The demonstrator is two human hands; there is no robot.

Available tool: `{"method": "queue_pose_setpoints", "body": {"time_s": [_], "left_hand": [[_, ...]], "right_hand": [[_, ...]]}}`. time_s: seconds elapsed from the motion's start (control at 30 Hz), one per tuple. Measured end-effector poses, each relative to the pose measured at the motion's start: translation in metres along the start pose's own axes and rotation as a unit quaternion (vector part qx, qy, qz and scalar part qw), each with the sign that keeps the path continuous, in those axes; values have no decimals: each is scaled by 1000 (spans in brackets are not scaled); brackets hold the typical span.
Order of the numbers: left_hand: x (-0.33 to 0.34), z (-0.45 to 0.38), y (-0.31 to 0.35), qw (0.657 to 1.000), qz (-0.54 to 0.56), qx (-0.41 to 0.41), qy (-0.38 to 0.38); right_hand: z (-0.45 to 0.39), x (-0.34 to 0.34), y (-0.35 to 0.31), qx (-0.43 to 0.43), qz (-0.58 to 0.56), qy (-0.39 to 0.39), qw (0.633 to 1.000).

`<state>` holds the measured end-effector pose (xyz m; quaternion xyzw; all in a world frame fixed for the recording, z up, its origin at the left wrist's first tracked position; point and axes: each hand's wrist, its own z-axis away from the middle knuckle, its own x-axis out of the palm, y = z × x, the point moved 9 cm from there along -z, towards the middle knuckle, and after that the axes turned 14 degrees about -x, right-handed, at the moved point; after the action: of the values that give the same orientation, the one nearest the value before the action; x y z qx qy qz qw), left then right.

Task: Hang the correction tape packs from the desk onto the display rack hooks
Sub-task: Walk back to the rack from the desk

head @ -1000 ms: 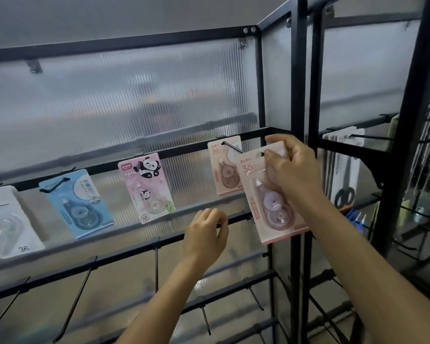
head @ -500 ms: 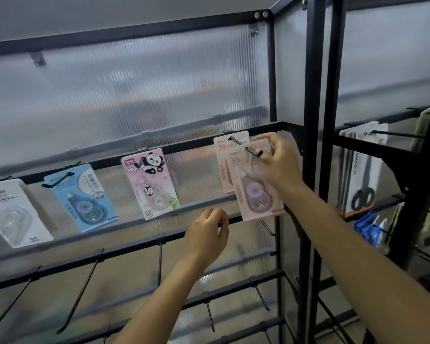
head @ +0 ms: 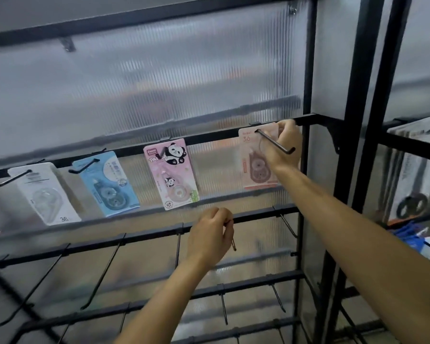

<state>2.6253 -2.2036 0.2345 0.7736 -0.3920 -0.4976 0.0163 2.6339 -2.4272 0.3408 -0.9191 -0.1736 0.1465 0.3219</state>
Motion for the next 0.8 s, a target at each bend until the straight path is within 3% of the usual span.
{"method": "queue_pose_setpoints", "body": {"time_s": [0.13,0.3,0.47,0.57,0.8], "left_hand": [[-6,1,-9,1000,-7,-12,12],[-18,7,-35,997,-38,-55,31],[-56,36,-75,991,-76,-102,43],[-94,67,-107,982,-125,-128,61],[-212,192,-209,931,-217,-281,85]], "right_hand": [[36,-17,-12,-29,24,93,995],[107,33,-30,-48,-38,-58,996],[182,85,-75,-89,-82,-187,975],[227,110,-118,-125,-98,-243,957],[361,158,-260,-224,-148,-366,891]]}}
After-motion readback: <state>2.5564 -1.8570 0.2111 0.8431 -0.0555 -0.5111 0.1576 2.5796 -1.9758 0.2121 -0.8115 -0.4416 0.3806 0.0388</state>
